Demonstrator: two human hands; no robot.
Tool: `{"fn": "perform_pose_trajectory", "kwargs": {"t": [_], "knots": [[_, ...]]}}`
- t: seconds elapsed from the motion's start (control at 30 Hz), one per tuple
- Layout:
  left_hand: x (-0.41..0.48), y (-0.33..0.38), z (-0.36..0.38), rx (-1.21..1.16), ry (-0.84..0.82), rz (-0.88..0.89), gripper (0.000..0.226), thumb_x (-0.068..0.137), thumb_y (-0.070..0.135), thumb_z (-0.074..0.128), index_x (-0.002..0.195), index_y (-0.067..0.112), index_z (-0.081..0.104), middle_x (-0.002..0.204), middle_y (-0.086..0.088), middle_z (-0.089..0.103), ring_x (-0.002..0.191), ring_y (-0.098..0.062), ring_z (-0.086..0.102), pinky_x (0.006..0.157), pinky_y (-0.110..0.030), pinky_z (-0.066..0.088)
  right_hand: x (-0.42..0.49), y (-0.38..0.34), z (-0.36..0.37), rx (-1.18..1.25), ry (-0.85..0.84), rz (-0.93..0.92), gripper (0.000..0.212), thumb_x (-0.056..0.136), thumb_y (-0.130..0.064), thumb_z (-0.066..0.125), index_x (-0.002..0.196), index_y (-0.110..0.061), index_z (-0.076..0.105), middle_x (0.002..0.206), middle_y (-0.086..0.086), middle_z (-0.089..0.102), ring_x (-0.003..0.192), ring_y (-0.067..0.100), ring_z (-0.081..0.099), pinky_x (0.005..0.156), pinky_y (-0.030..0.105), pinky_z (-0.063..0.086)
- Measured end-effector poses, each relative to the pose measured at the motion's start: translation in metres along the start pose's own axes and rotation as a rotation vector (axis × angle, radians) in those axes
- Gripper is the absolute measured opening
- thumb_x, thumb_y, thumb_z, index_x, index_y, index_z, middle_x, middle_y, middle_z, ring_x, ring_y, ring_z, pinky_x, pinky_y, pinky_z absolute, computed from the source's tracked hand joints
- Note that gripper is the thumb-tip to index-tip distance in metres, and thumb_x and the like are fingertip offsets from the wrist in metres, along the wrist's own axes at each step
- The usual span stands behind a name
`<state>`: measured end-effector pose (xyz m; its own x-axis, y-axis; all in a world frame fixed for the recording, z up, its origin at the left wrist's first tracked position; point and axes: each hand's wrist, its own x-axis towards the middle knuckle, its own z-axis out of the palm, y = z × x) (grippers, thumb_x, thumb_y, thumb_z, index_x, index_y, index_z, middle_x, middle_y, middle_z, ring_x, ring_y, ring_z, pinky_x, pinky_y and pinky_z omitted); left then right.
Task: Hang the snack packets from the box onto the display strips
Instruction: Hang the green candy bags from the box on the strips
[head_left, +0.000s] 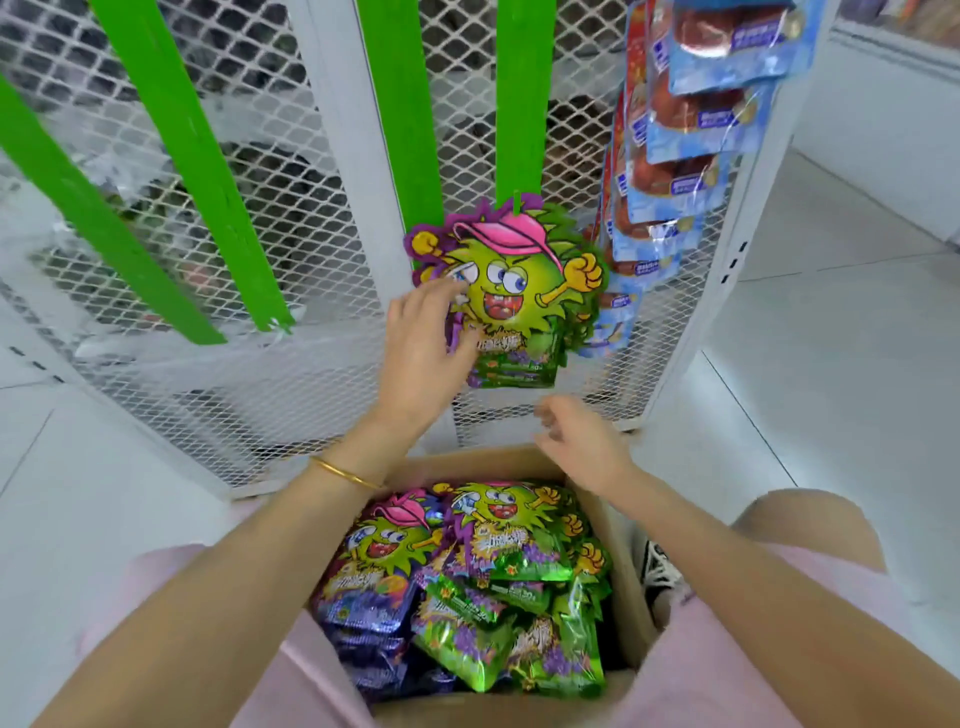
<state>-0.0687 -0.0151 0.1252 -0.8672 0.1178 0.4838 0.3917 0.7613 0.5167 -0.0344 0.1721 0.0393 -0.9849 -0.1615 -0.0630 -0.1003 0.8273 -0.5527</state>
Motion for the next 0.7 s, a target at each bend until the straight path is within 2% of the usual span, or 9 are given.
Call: {"fn": "perform_pose_trajectory", "kwargs": {"t": [0.1, 0.17, 0.23, 0.3, 0.4, 0.5, 0.57, 0.63, 0.7], "knots": [[-0.042, -0.027, 0.015, -0.003, -0.116, -0.097, 0.04, 0.08, 0.011, 0.06, 0.12, 0.008, 0.056, 0.125, -0.01, 0.057, 0.119, -0.028, 0.046, 0.097, -0.023, 0.022, -0.012, 0.013, 0.06, -0.078, -0.421, 0.0, 0.07, 0.08, -0.041, 0.068, 0.136, -0.009, 0.041, 0.136, 0.012, 0.047, 0.127, 0.027, 0.043, 0.101, 0.031, 0.035], [-0.065, -0.046, 0.022, 0.025, -0.197, -0.153, 0.038, 0.08, 0.006, 0.062, 0.118, 0.007, 0.058, 0.125, -0.011, 0.058, 0.121, -0.029, 0.047, 0.099, -0.026, 0.022, -0.021, 0.021, 0.094, -0.1, -0.653, -0.021, 0.094, 0.073, -0.049, 0.073, 0.146, -0.011, 0.025, 0.151, 0.012, 0.027, 0.14, 0.03, 0.024, 0.113, 0.035, 0.026], [-0.083, -0.061, 0.024, 0.042, -0.26, -0.201, 0.036, 0.081, 0.006, 0.061, 0.117, 0.008, 0.059, 0.125, -0.01, 0.058, 0.121, -0.029, 0.047, 0.097, -0.024, 0.021, -0.026, 0.03, 0.117, -0.175, -0.751, -0.032, 0.105, 0.069, -0.057, 0.072, 0.149, -0.02, 0.015, 0.157, 0.01, 0.011, 0.144, 0.029, 0.01, 0.117, 0.044, 0.018], [-0.093, -0.071, 0.025, 0.039, -0.31, -0.249, 0.033, 0.084, 0.008, 0.059, 0.117, 0.008, 0.059, 0.125, -0.009, 0.058, 0.122, -0.027, 0.047, 0.099, -0.025, 0.023, -0.027, 0.036, 0.124, -0.235, -0.704, -0.062, 0.098, 0.071, -0.058, 0.069, 0.147, -0.024, 0.018, 0.157, 0.009, 0.015, 0.144, 0.029, 0.014, 0.115, 0.047, 0.021], [-0.099, -0.075, 0.027, 0.019, -0.386, -0.324, 0.031, 0.087, 0.009, 0.057, 0.117, 0.007, 0.06, 0.125, -0.01, 0.059, 0.121, -0.026, 0.049, 0.104, -0.033, 0.031, -0.027, 0.039, 0.121, -0.397, -0.67, -0.216, 0.078, 0.085, -0.055, 0.053, 0.147, -0.018, 0.022, 0.153, 0.015, 0.022, 0.138, 0.034, 0.027, 0.113, 0.044, 0.028], [-0.101, -0.071, 0.033, -0.069, -0.501, -0.508, 0.035, 0.09, 0.013, 0.052, 0.125, 0.006, 0.054, 0.129, -0.011, 0.056, 0.12, -0.024, 0.051, 0.102, -0.033, 0.038, -0.03, 0.04, 0.116, -0.536, -0.546, -0.395, 0.046, 0.099, -0.04, 0.032, 0.135, -0.015, 0.043, 0.134, 0.015, 0.049, 0.115, 0.034, 0.052, 0.093, 0.044, 0.047], [-0.105, -0.063, 0.04, -0.179, -0.592, -0.729, 0.043, 0.094, 0.023, 0.049, 0.134, 0.006, 0.043, 0.13, -0.012, 0.053, 0.112, -0.024, 0.055, 0.095, -0.035, 0.044, -0.031, 0.037, 0.108, -0.592, -0.376, -0.482, 0.04, 0.1, -0.032, 0.027, 0.121, -0.013, 0.055, 0.12, 0.009, 0.059, 0.105, 0.029, 0.058, 0.082, 0.042, 0.052], [-0.111, -0.055, 0.047, -0.406, -0.658, -1.037, 0.054, 0.096, 0.032, 0.047, 0.138, 0.003, 0.031, 0.122, -0.018, 0.053, 0.096, -0.026, 0.058, 0.084, -0.037, 0.05, -0.03, 0.027, 0.093, -0.591, -0.21, -0.492, 0.052, 0.095, -0.034, 0.015, 0.108, -0.01, 0.059, 0.11, 0.007, 0.063, 0.098, 0.028, 0.061, 0.077, 0.04, 0.053], [-0.116, -0.049, 0.054, -0.693, -0.649, -1.307, 0.052, 0.094, 0.036, 0.05, 0.131, 0.004, 0.034, 0.108, -0.022, 0.056, 0.088, -0.032, 0.062, 0.076, -0.038, 0.054, -0.032, 0.014, 0.078, -0.453, -0.126, -0.474, 0.059, 0.087, -0.035, 0.012, 0.096, -0.01, 0.065, 0.101, 0.005, 0.068, 0.086, 0.027, 0.066, 0.067, 0.037, 0.055]]}}
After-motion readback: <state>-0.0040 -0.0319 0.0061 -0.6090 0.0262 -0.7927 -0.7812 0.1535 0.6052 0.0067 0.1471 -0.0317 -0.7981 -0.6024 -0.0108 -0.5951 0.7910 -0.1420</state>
